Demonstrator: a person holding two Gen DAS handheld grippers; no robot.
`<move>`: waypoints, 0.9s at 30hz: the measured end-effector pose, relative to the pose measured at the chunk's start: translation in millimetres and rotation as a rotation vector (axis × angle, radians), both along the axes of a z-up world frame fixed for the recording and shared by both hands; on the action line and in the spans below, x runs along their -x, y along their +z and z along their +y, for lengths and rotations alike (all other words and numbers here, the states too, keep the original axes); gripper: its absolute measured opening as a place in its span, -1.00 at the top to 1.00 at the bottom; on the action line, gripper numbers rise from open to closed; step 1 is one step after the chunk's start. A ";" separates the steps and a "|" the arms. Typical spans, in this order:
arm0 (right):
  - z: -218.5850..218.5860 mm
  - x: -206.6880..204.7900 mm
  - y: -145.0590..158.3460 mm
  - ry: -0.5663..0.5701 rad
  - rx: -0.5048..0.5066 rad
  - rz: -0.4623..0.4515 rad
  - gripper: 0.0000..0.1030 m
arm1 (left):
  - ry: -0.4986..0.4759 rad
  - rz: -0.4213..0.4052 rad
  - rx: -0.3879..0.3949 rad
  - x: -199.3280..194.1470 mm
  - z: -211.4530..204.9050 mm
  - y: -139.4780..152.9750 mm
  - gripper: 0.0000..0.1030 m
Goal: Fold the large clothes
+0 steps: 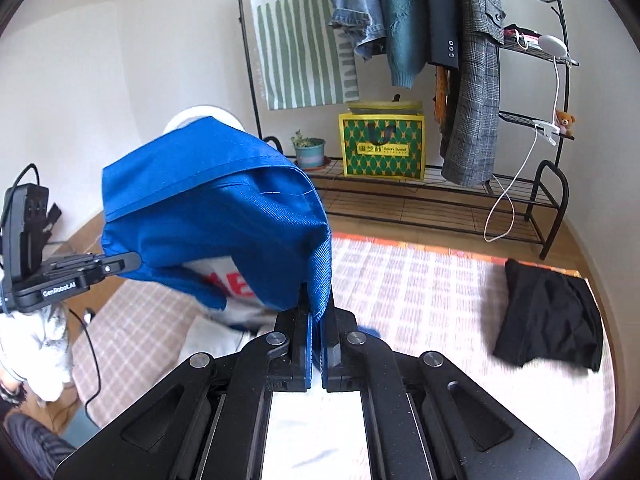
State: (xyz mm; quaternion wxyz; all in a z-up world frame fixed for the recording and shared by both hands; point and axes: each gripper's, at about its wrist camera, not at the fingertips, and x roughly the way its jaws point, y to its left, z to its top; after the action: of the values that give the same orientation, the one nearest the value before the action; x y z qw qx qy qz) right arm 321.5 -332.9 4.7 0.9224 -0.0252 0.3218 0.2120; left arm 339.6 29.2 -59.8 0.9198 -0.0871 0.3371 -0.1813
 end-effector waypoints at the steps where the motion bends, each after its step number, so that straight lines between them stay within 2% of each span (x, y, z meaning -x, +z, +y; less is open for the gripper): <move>1: -0.4 10.5 -6.0 0.001 0.002 0.005 0.98 | -0.001 0.010 -0.002 9.7 1.1 -7.2 0.94; 4: 3.0 42.7 -26.7 0.006 0.051 0.004 0.98 | -0.010 0.039 -0.014 35.1 2.9 -28.8 0.94; 9: 4.5 82.3 -64.0 0.007 0.118 0.024 0.98 | -0.035 0.071 -0.087 67.4 -0.8 -64.9 0.94; 15: 9.6 109.4 -97.6 0.033 0.205 0.054 0.97 | -0.065 0.102 -0.184 93.5 -7.6 -108.1 0.90; 20: 8.3 127.7 -113.5 0.074 0.309 0.074 0.86 | -0.093 0.189 -0.231 110.4 0.3 -132.4 0.89; 22: 1.8 136.0 -114.5 0.099 0.334 0.092 0.86 | -0.113 0.224 -0.201 120.5 9.4 -132.3 0.89; 25: -16.4 149.3 -109.2 0.119 0.317 0.115 0.86 | -0.126 0.224 -0.152 132.0 24.9 -121.8 0.89; 26: -22.2 154.2 -108.5 0.122 0.284 0.133 0.86 | -0.117 0.220 -0.129 132.0 30.4 -118.3 0.82; 27: -29.7 154.5 -106.2 0.121 0.236 0.155 0.85 | -0.097 0.220 -0.094 129.0 37.1 -115.1 0.64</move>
State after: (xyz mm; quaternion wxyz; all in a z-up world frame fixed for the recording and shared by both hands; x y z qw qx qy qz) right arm 167.1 -362.6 -101.5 0.8710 -0.1363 0.4127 0.2291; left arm 210.6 66.3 -175.0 0.8705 -0.0467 0.4478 -0.1991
